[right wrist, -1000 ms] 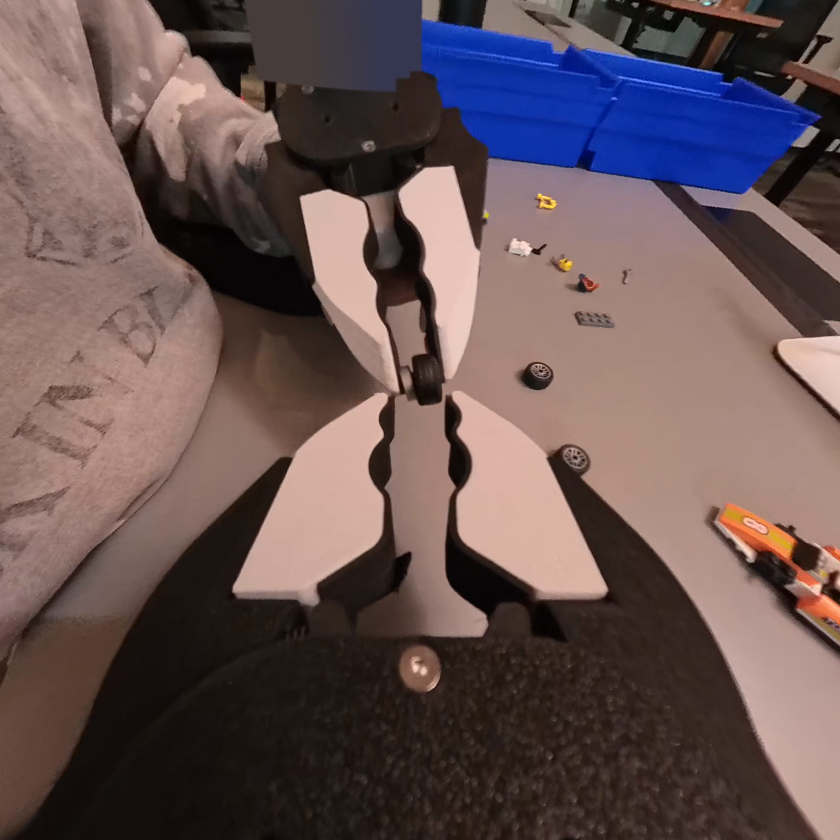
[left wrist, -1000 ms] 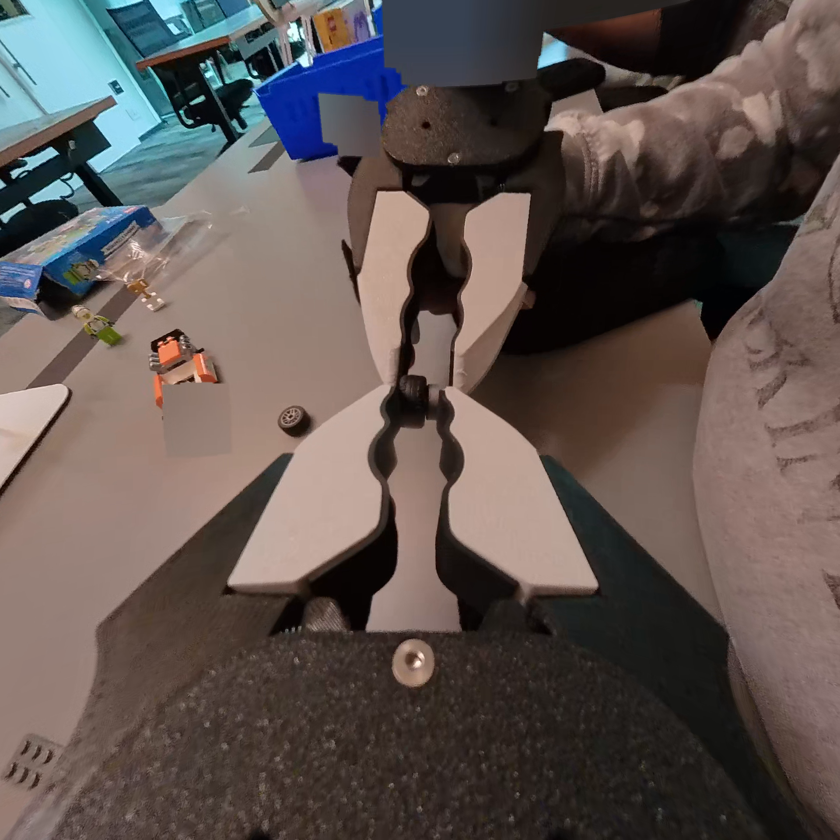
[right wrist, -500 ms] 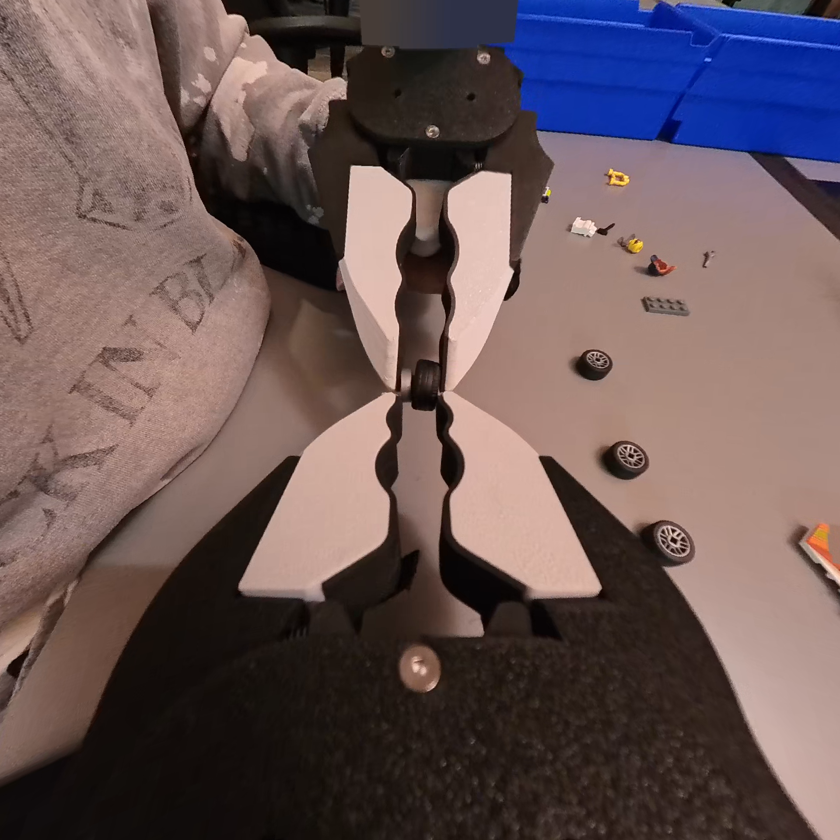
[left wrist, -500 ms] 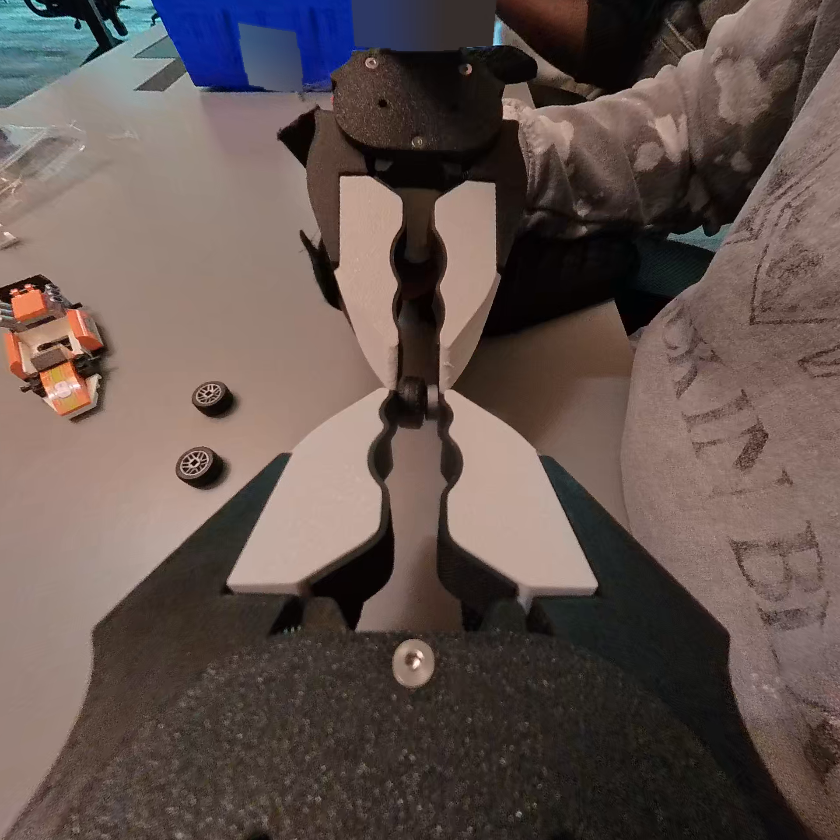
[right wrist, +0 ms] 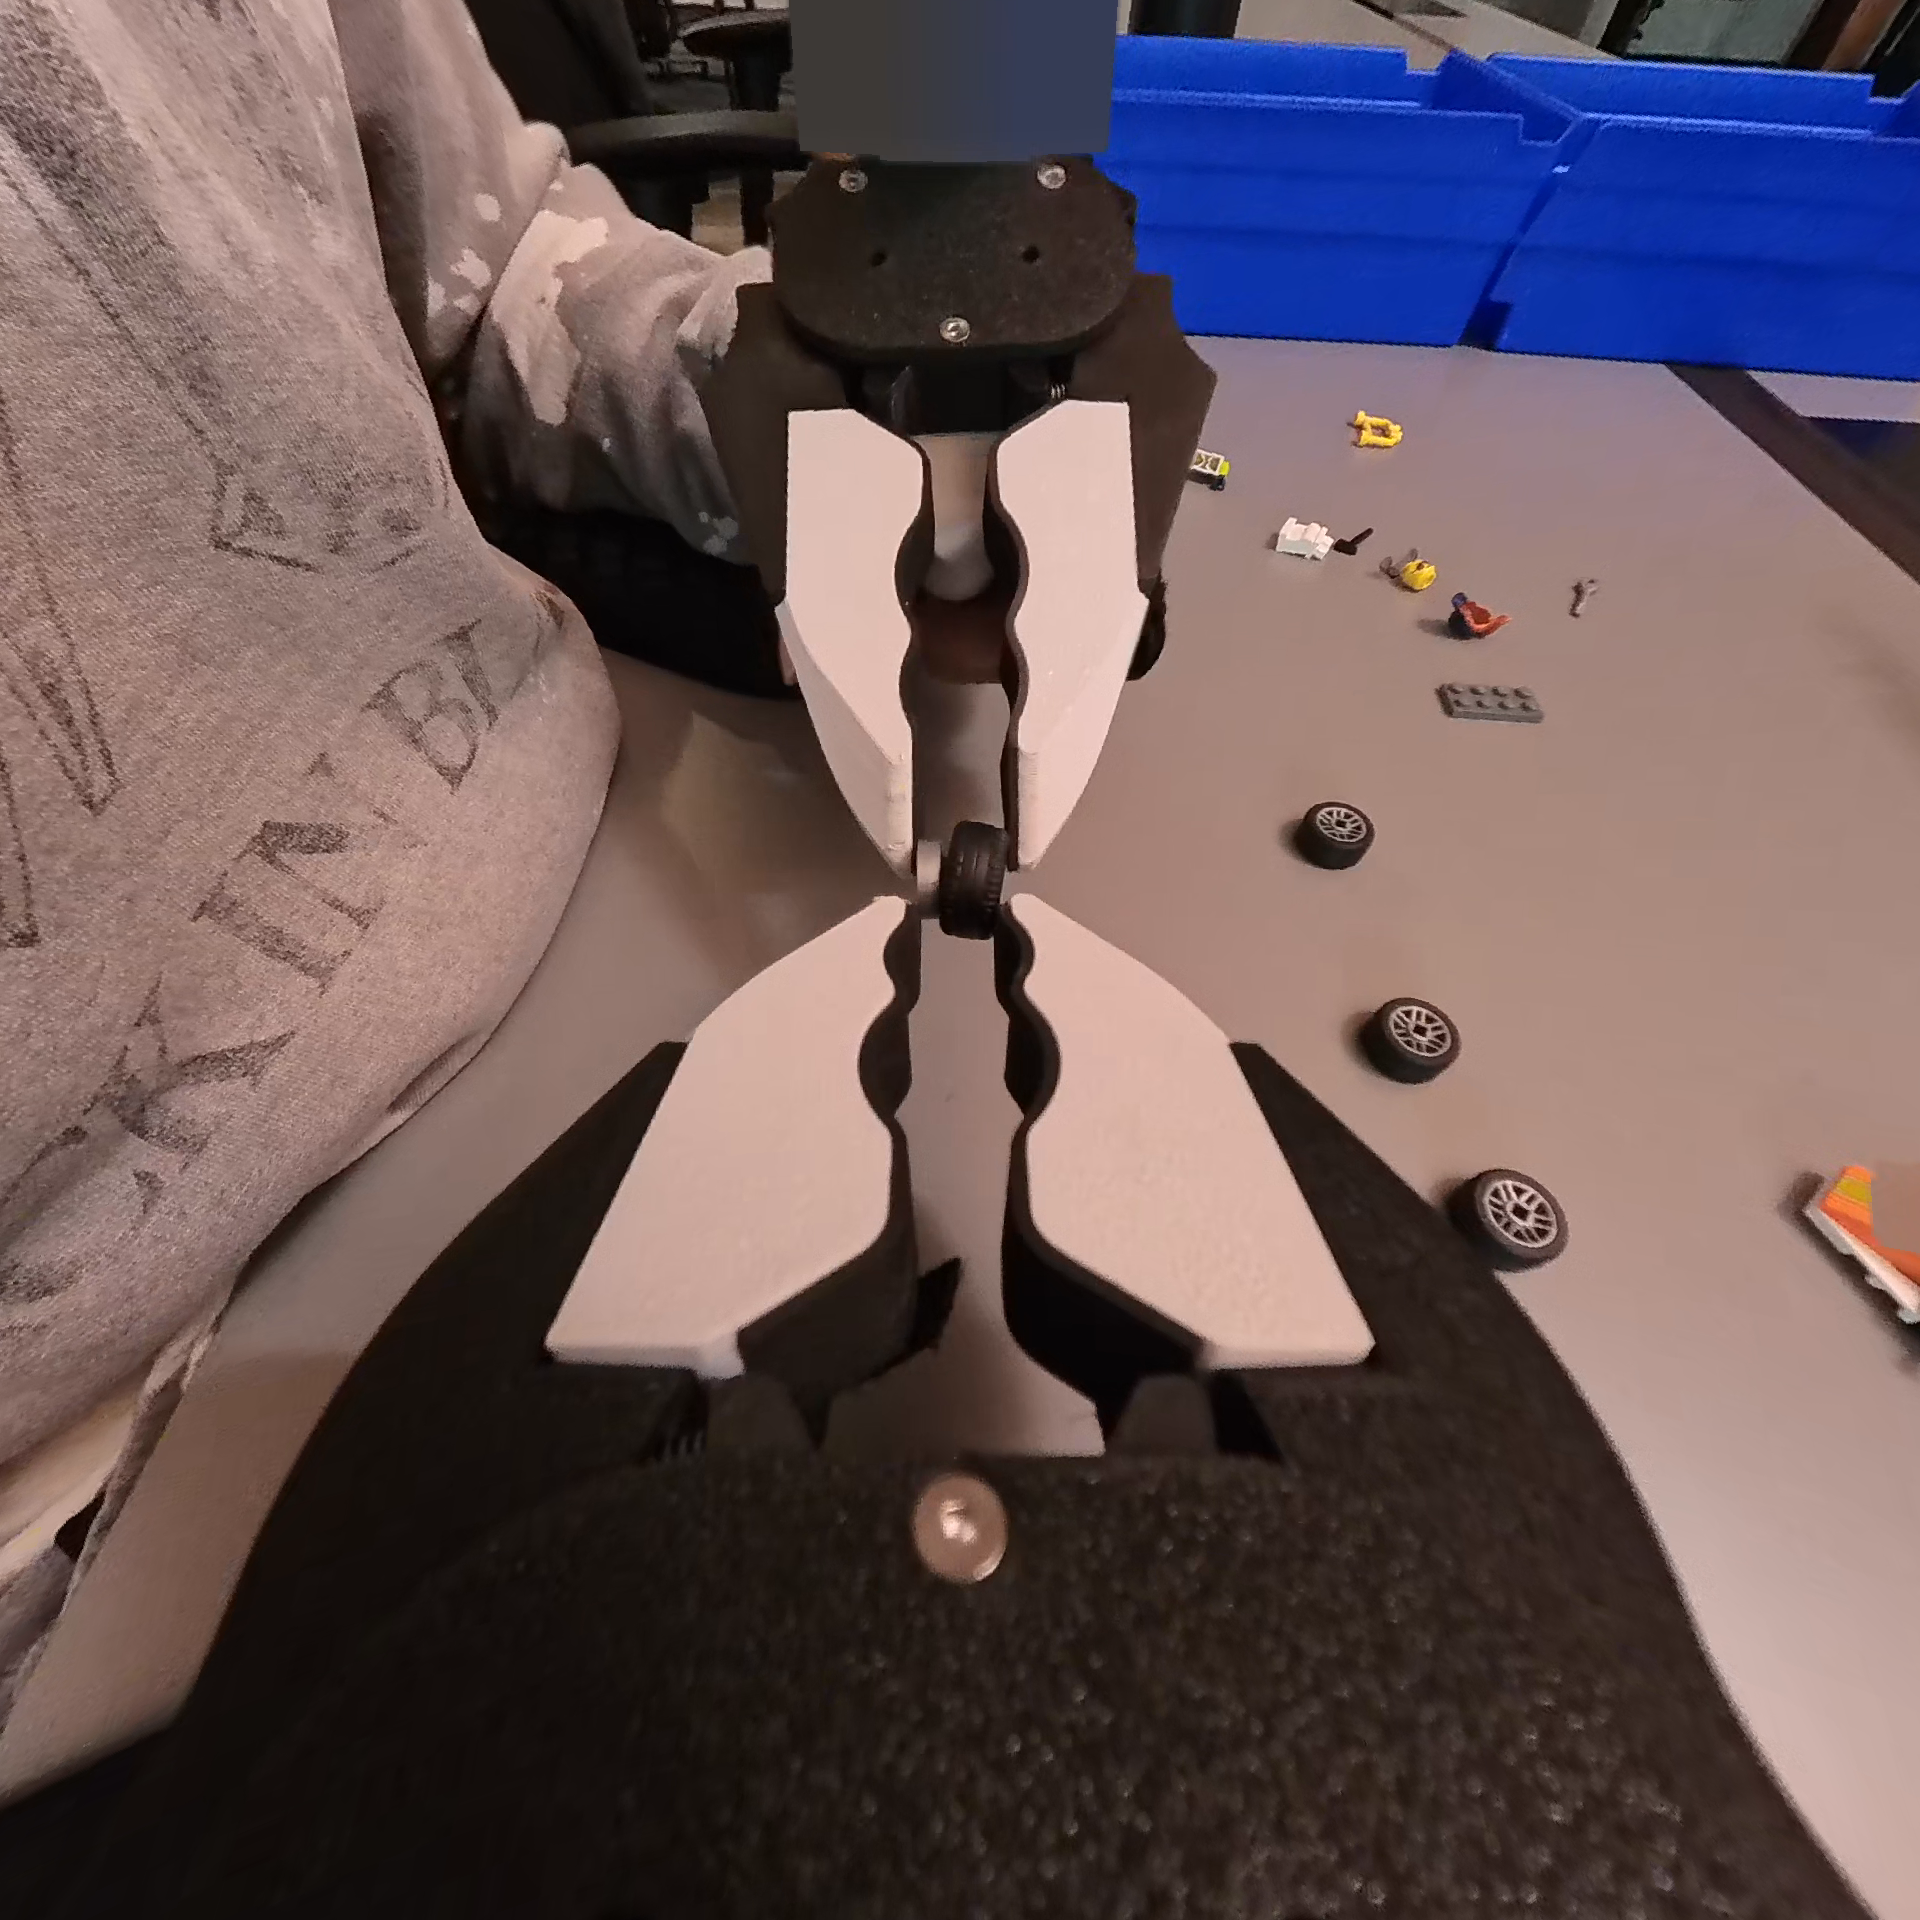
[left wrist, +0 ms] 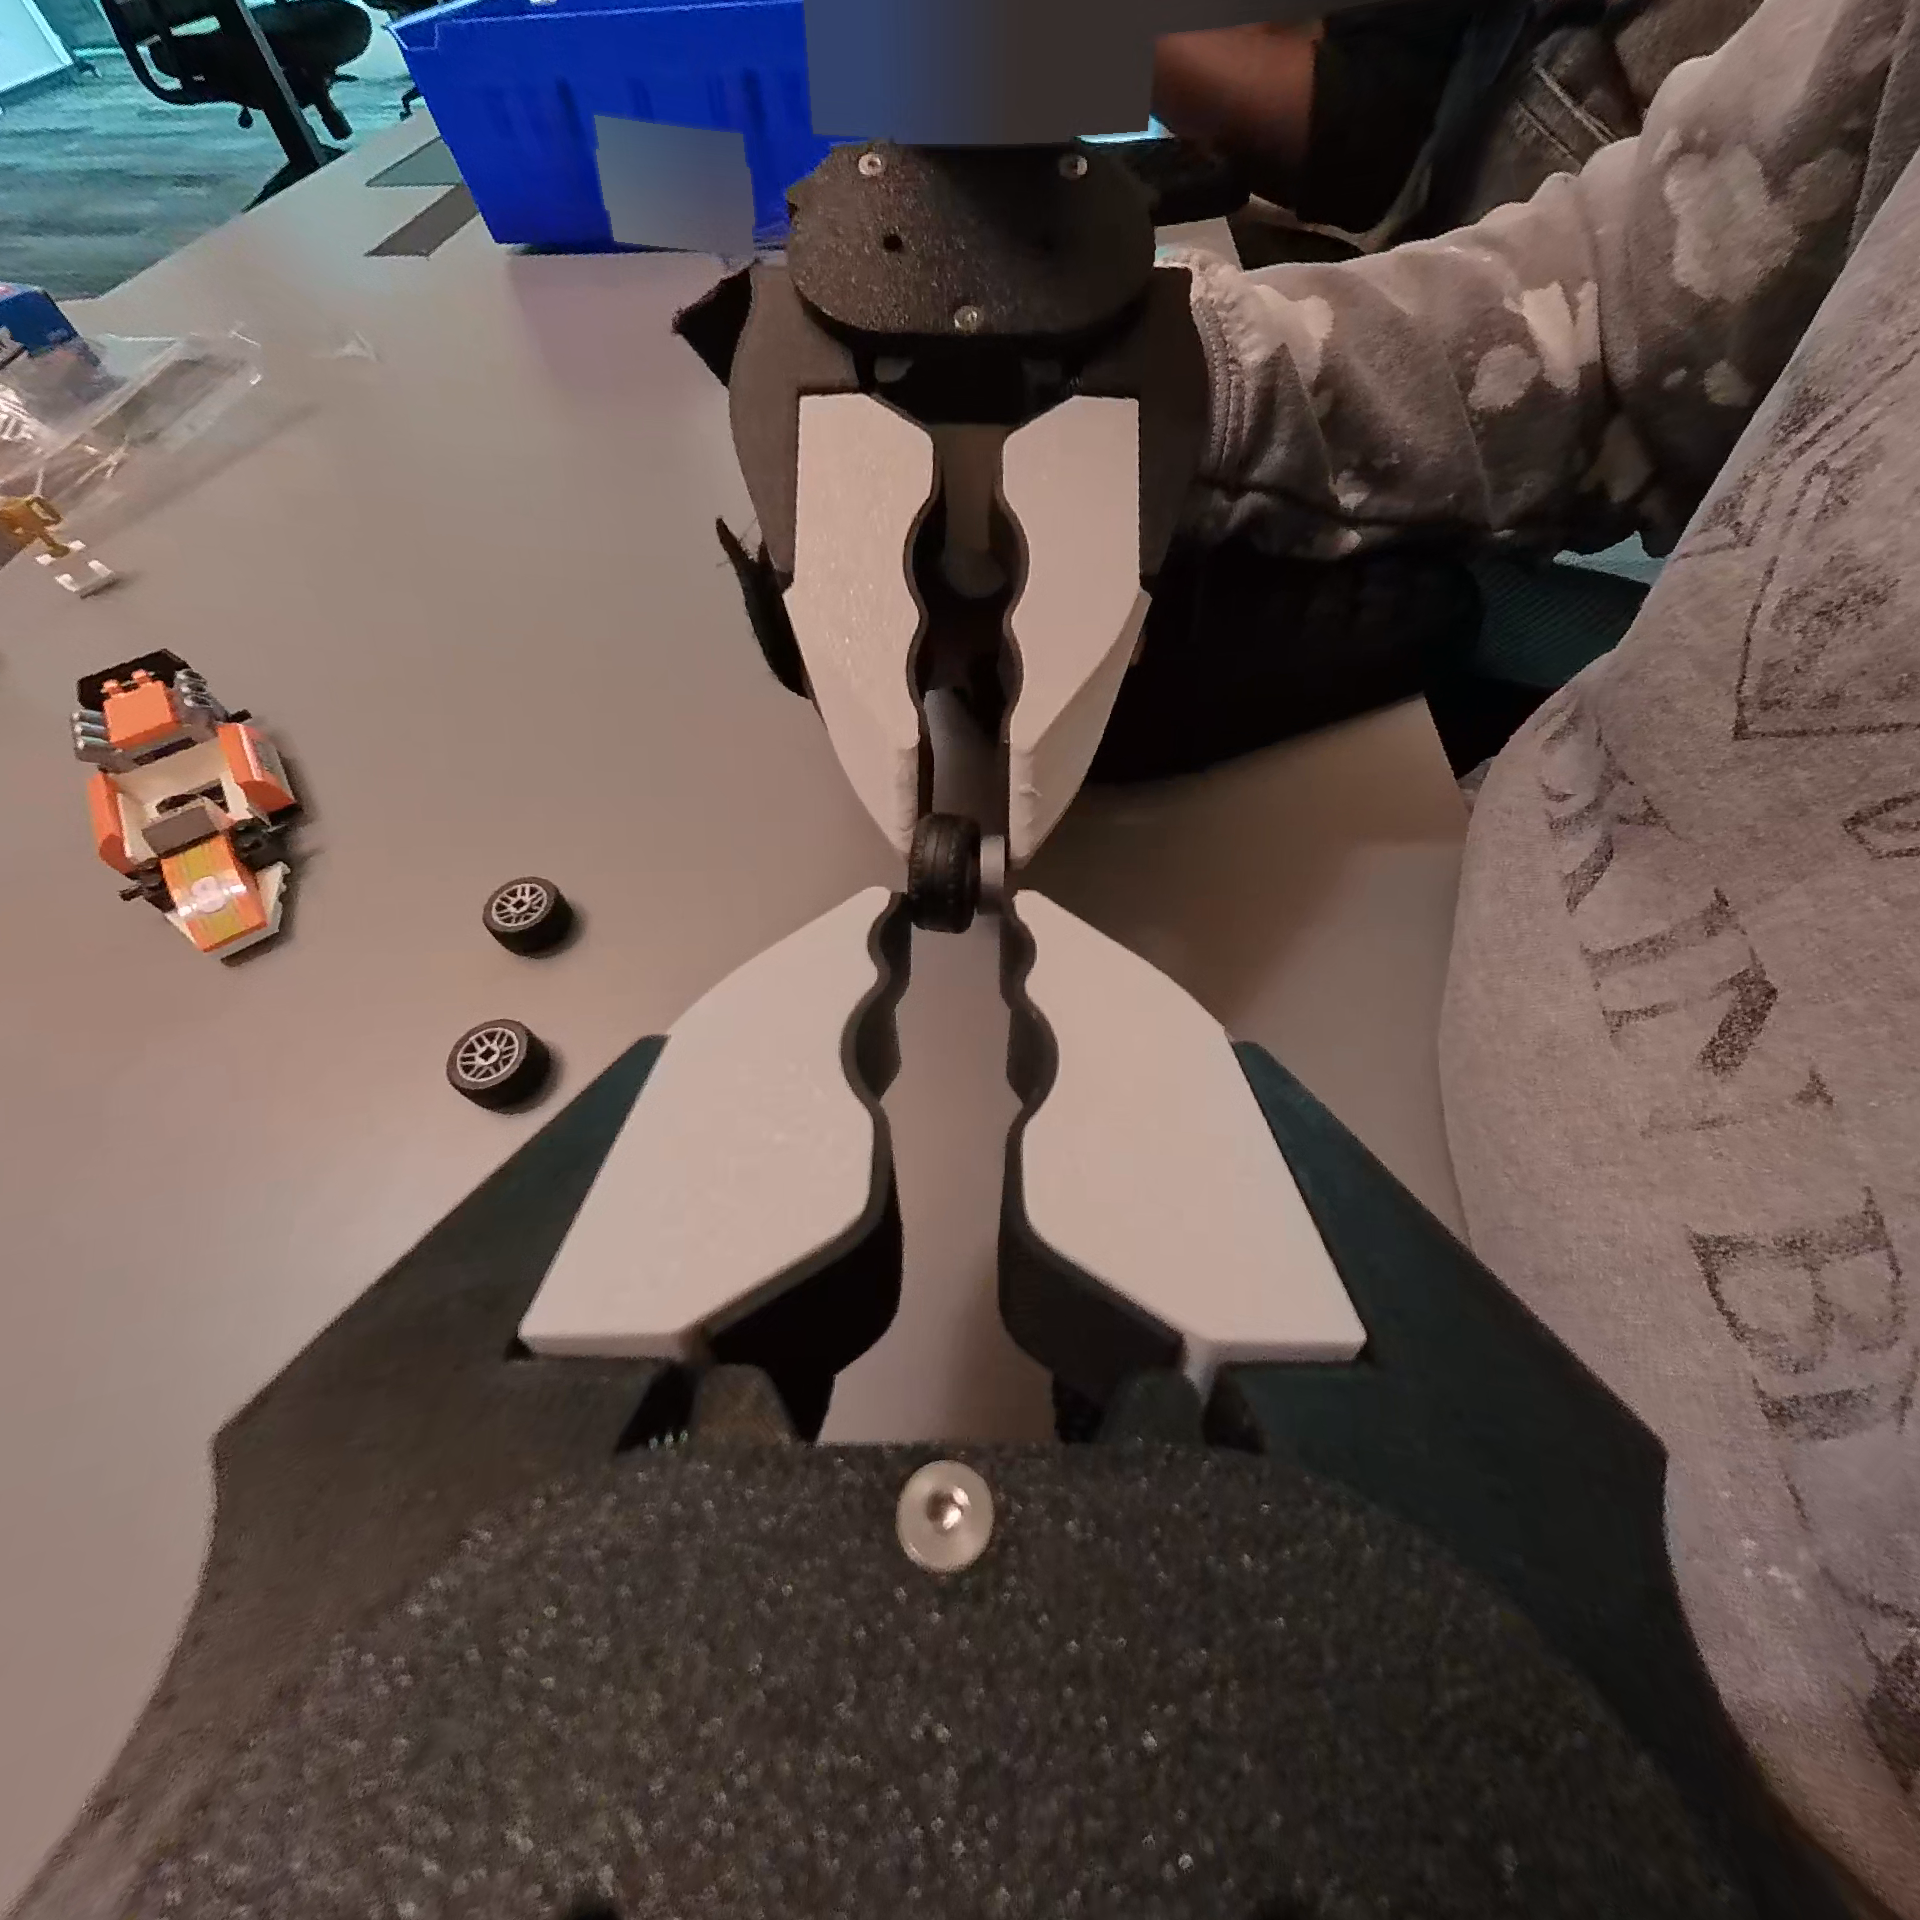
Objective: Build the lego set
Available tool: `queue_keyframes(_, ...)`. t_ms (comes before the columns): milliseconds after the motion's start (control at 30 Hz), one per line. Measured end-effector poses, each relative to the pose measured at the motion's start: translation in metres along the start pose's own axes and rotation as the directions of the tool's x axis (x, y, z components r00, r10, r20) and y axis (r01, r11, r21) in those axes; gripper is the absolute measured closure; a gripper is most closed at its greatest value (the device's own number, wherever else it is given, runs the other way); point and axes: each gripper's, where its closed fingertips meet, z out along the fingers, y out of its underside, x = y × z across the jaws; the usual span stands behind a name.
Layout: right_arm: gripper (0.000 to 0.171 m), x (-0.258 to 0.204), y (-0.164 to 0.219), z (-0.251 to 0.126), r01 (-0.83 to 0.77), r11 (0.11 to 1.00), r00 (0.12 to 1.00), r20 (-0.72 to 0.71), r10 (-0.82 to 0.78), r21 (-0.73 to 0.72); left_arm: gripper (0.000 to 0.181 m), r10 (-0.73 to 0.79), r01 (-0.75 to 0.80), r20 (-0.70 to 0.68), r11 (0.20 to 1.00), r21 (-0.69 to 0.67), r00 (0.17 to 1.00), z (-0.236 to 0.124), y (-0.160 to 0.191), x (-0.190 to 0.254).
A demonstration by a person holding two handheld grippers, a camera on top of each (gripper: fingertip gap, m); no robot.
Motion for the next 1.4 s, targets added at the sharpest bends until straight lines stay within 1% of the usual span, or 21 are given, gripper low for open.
queue_keyframes(267, 0.156, 0.001, 0.004, 0.004, 0.017, 0.999, 1.0, -0.019, -0.018, -0.031, 0.165, 0.037, -0.037, 0.028, 0.999, -0.021, 0.999, 0.003, 0.002, -0.001)
queue_keyframes(433, 0.156, -0.001, 0.003, 0.004, 0.038, 0.999, 0.999, -0.022, -0.038, -0.028, 0.165, 0.042, -0.041, 0.023, 0.998, -0.036, 0.999, 0.003, 0.003, 0.001)
queue_keyframes(833, 0.16, 0.0, 0.002, 0.008, 0.014, 0.998, 0.999, -0.041, -0.017, -0.068, 0.167, -0.038, 0.039, 0.012, 0.998, -0.048, 0.999, 0.004, 0.009, -0.001)
queue_keyframes(933, 0.161, 0.001, 0.0, 0.008, 0.001, 0.999, 0.999, -0.038, -0.003, -0.049, 0.167, -0.071, 0.071, 0.004, 0.997, -0.031, 0.997, 0.003, 0.007, -0.002)
queue_keyframes(1067, 0.159, 0.006, -0.002, 0.009, -0.016, 1.0, 0.998, -0.059, 0.016, -0.012, 0.167, -0.062, 0.063, 0.029, 0.997, -0.036, 0.998, 0.002, 0.008, -0.007)
queue_keyframes(1233, 0.158, 0.008, -0.003, 0.011, -0.005, 1.0, 0.997, -0.075, 0.005, -0.003, 0.167, -0.043, 0.045, 0.04, 0.998, -0.047, 0.998, 0.002, 0.009, -0.008)
queue_keyframes(1267, 0.155, 0.007, -0.005, 0.011, -0.006, 1.0, 0.997, -0.074, 0.007, 0.008, 0.167, -0.043, 0.045, 0.046, 0.998, -0.043, 0.998, 0.002, 0.007, -0.009)
queue_keyframes(1300, 0.149, 0.007, -0.006, 0.01, -0.007, 1.0, 0.998, -0.07, 0.008, 0.013, 0.167, -0.036, 0.038, 0.054, 0.998, -0.045, 0.998, 0.002, 0.006, -0.01)
queue_keyframes(1333, 0.147, 0.007, -0.006, 0.011, 0.0, 1.0, 0.997, -0.079, 0.0, 0.009, 0.167, -0.027, 0.03, 0.061, 0.998, -0.051, 0.998, 0.002, 0.007, -0.01)
queue_keyframes(1367, 0.148, 0.008, -0.006, 0.011, 0.017, 1.0, 0.996, -0.091, -0.016, 0.003, 0.167, -0.025, 0.028, 0.056, 0.998, -0.052, 0.998, 0.002, 0.007, -0.009)
queue_keyframes(1400, 0.152, 0.008, -0.006, 0.01, 0.028, 1.0, 0.995, -0.097, -0.028, 0.004, 0.168, -0.026, 0.028, 0.053, 0.998, -0.049, 0.998, 0.002, 0.006, -0.007)
